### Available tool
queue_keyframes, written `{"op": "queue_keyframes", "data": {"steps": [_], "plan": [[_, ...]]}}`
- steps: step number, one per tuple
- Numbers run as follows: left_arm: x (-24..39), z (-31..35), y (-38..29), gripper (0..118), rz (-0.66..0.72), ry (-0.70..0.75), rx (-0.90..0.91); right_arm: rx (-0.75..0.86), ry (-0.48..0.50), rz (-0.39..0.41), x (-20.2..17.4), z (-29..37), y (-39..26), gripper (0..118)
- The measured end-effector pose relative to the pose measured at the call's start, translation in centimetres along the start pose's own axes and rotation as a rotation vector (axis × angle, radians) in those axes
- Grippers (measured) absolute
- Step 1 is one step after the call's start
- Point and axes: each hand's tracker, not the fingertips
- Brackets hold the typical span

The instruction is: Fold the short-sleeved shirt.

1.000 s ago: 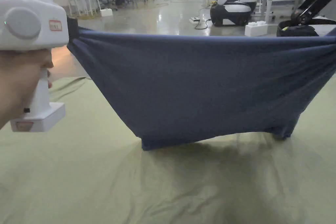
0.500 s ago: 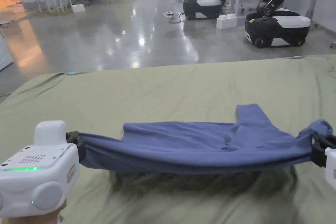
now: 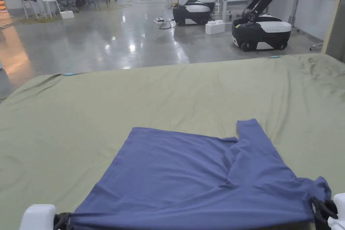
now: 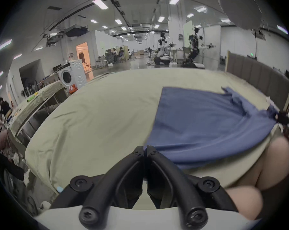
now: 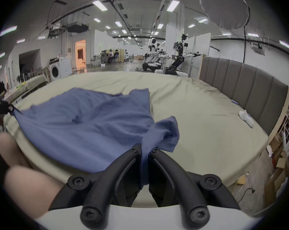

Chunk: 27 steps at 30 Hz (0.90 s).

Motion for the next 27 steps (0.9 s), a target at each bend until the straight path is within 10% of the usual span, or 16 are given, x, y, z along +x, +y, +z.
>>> {"op": "queue_keyframes", "data": {"steps": [2, 3, 4, 5, 12, 14, 15, 16, 25, 27], "plan": [[0.4, -1.1, -1.1, 18, -0.019, -0.002, -0.081, -0.023, -0.014, 0.001, 0.0, -0.6, -0.9, 12], [0.5, -1.3, -1.4, 51, -0.019, -0.005, -0.101, -0.04, -0.027, -0.007, 0.1, -0.5, -1.0, 25], [0.4, -1.2, -1.8, 103, -0.008, -0.013, -0.091, -0.043, -0.035, -0.027, 0.3, -0.3, -1.3, 67], [0.3, -0.4, -2.0, 118, 0.01, -0.036, -0.062, -0.029, -0.036, -0.074, 0.7, 0.2, -1.4, 104], [1.0, 7.4, -0.5, 117, 0.1, -0.029, 0.193, 0.153, -0.045, -0.177, 0.2, 7.0, 1.5, 118], [1.6, 8.6, 0.8, 62, 0.142, -0.053, 0.221, 0.171, -0.013, -0.193, -0.6, 7.6, 2.7, 85], [2.0, 8.6, 1.4, 10, 0.141, -0.047, 0.226, 0.207, -0.017, -0.195, -1.0, 7.6, 3.1, 19], [2.3, 8.0, 2.2, 0, 0.137, -0.038, 0.22, 0.202, -0.063, -0.187, -1.4, 7.0, 3.7, 2], [4.1, -8.3, 15.3, 0, 0.021, -0.242, 0.167, 0.197, 0.031, -0.168, -1.5, 2.2, 7.3, 2], [4.8, -16.6, 19.8, 28, -0.01, -0.278, 0.029, 0.188, 0.05, -0.164, -1.2, 1.0, 7.9, 2]]}}
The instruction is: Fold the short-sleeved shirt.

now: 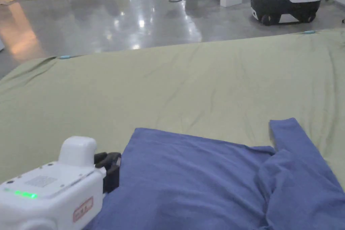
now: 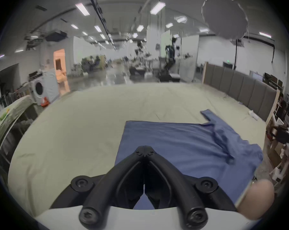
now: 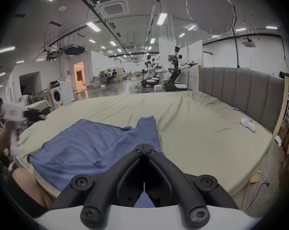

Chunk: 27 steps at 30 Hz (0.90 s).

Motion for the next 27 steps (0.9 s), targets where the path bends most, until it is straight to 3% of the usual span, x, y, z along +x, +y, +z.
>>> {"op": "queue_keyframes", "data": {"steps": [1, 2, 5, 7, 10, 12, 13, 14, 16, 18, 19, 22, 23, 24, 25, 27], "plan": [[-0.7, -3.5, 1.5, 91, 0.009, -0.005, -0.042, -0.005, 0.001, 0.004, 0.0, -0.5, 0.1, 2], [-1.6, -7.4, 2.9, 118, 0.022, -0.012, -0.091, -0.012, -0.005, 0.022, -0.5, -1.1, 0.5, 2], [-3.8, -16.8, 4.5, 118, 0.041, -0.01, -0.129, -0.027, 0.002, 0.038, -0.4, -2.1, 0.7, 2], [-5.0, -21.3, 4.4, 118, 0.067, 0.099, -0.234, -0.038, -0.001, 0.034, 0.0, -2.7, 0.6, 2], [-4.3, -21.9, 3.9, 118, 0.106, 0.124, -0.286, -0.081, -0.021, 0.041, 0.4, -3.4, 0.0, 2], [-2.5, -21.9, 2.3, 113, 0.05, 0.13, -0.368, -0.109, -0.027, 0.041, 0.8, -3.7, -0.5, 2], [-1.6, -21.0, 1.9, 101, -0.027, 0.172, -0.222, -0.119, -0.031, 0.04, 0.9, -3.8, -0.9, 2], [-0.7, -20.4, 2.3, 75, -0.074, 0.127, -0.232, -0.13, -0.034, 0.036, 1.4, -3.8, -1.4, 2], [2.3, -19.2, 1.9, 2, -0.182, 0.093, -0.224, -0.151, -0.023, 0.011, 1.7, -3.9, -2.1, 2], [3.8, -19.0, 1.9, 2, -0.324, 0.087, -0.244, -0.169, -0.019, -0.026, 1.9, -3.6, -2.7, 2], [3.8, -18.8, 2.3, 2, -0.316, 0.026, -0.249, -0.174, -0.023, -0.033, 2.0, -3.2, -2.8, 2], [2.4, -17.0, 4.3, 2, -0.122, 0.033, -0.178, -0.176, -0.044, -0.022, 2.9, -0.9, -3.0, 3], [1.5, -16.5, 5.1, 2, -0.045, 0.016, -0.164, -0.188, -0.048, -0.017, 3.4, -0.2, -3.2, 16], [0.7, -16.0, 5.8, 2, 0.009, 0.017, -0.158, -0.21, -0.076, -0.011, 4.0, 0.5, -3.6, 55], [0.5, -15.4, 6.5, 2, 0.038, 0.023, -0.148, -0.238, -0.122, -0.01, 4.6, 1.2, -4.1, 117], [-0.1, -14.2, 7.4, 2, 0.036, 0.031, -0.136, -0.328, -0.159, -0.045, 5.9, 2.4, -4.9, 118]]}}
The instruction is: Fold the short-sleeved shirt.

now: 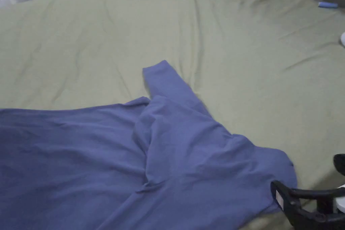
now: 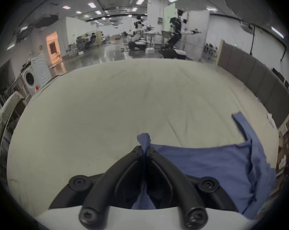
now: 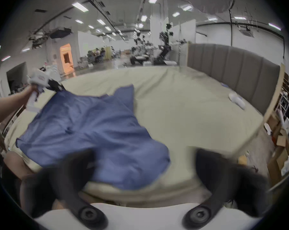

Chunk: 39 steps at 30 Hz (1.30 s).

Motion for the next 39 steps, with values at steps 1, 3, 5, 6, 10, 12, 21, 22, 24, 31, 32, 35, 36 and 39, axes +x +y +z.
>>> {"op": "queue_keyframes", "data": {"steps": [1, 3, 5, 6, 10, 12, 21, 22, 24, 31, 32, 35, 36, 39], "plan": [[-0.1, 0.5, 0.2, 2, -0.004, 0.004, 0.007, 0.034, 0.046, -0.003, 1.0, 0.4, -0.7, 118], [2.2, 3.0, 0.0, 2, -0.008, 0.004, 0.018, 0.023, 0.038, -0.02, 1.5, -0.9, -0.3, 118], [3.2, 3.8, -0.1, 2, -0.003, 0.004, 0.022, 0.007, 0.012, -0.019, 1.9, -3.3, 0.1, 118], [0.1, 1.4, 0.8, 2, 0.0, 0.003, 0.021, -0.044, 0.008, -0.022, 2.1, -4.6, 0.3, 117], [1.4, 2.9, 0.7, 2, -0.009, -0.009, 0.023, -0.126, 0.097, -0.072, 1.1, -7.1, -0.1, 52], [2.0, 4.4, 0.5, 2, -0.019, -0.006, 0.033, -0.093, 0.105, -0.078, 0.1, -5.9, -0.3, 6], [-3.0, 17.4, 3.7, 2, 0.127, -0.07, 0.216, 0.186, 0.112, -0.068, 0.9, 1.8, 6.6, 6], [-3.8, 19.6, 4.0, 2, 0.132, -0.067, 0.248, 0.229, 0.123, -0.06, 1.2, 3.1, 8.0, 6], [-5.6, 24.9, 4.6, 2, 0.148, -0.057, 0.314, 0.305, 0.151, -0.071, 1.4, 6.5, 11.4, 6], [-14.5, 39.2, 4.4, 2, 0.25, -0.046, 0.489, 0.52, 0.263, -0.07, 2.5, 14.1, 21.7, 6], [-15.5, 40.9, 4.3, 2, 0.284, -0.055, 0.504, 0.547, 0.265, -0.048, 2.1, 15.0, 23.0, 6], [-16.6, 45.7, 3.6, 2, 0.324, -0.052, 0.577, 0.57, 0.339, -0.057, 1.1, 17.0, 26.8, 6], [-16.9, 46.8, 3.6, 2, 0.312, -0.045, 0.588, 0.585, 0.334, -0.029, 0.5, 17.5, 27.9, 6], [-16.8, 50.0, 3.5, 2, 0.273, 0.001, 0.622, 0.615, 0.288, 0.065, -1.6, 18.6, 31.4, 6]]}}
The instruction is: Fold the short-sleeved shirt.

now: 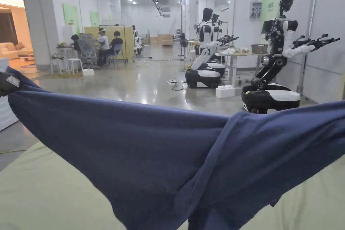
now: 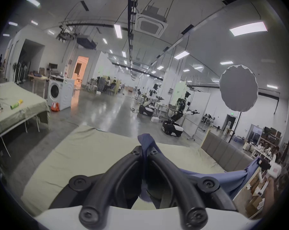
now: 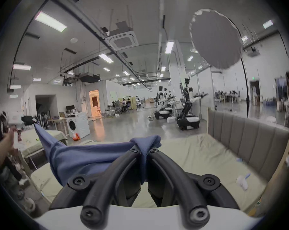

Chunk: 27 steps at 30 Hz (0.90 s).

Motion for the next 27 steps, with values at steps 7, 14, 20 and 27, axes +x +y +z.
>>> {"op": "queue_keyframes", "data": {"steps": [7, 14, 20, 27], "plan": [[1.6, -1.2, 1.1, 2, -0.107, 0.138, 0.073, -0.014, -0.067, 0.09, -3.1, -8.6, 3.8, 6], [2.7, -9.7, 1.6, 2, -0.264, 0.277, 0.128, 0.03, -0.195, 0.127, -3.7, -21.8, 4.9, 6], [2.4, -20.8, 2.2, 2, -0.413, 0.409, 0.171, 0.098, -0.23, 0.17, -2.8, -32.5, 5.1, 6], [2.8, -33.0, -0.1, 2, -0.344, 0.444, 0.145, 0.048, -0.282, 0.213, -0.9, -43.3, 0.7, 6]]}}
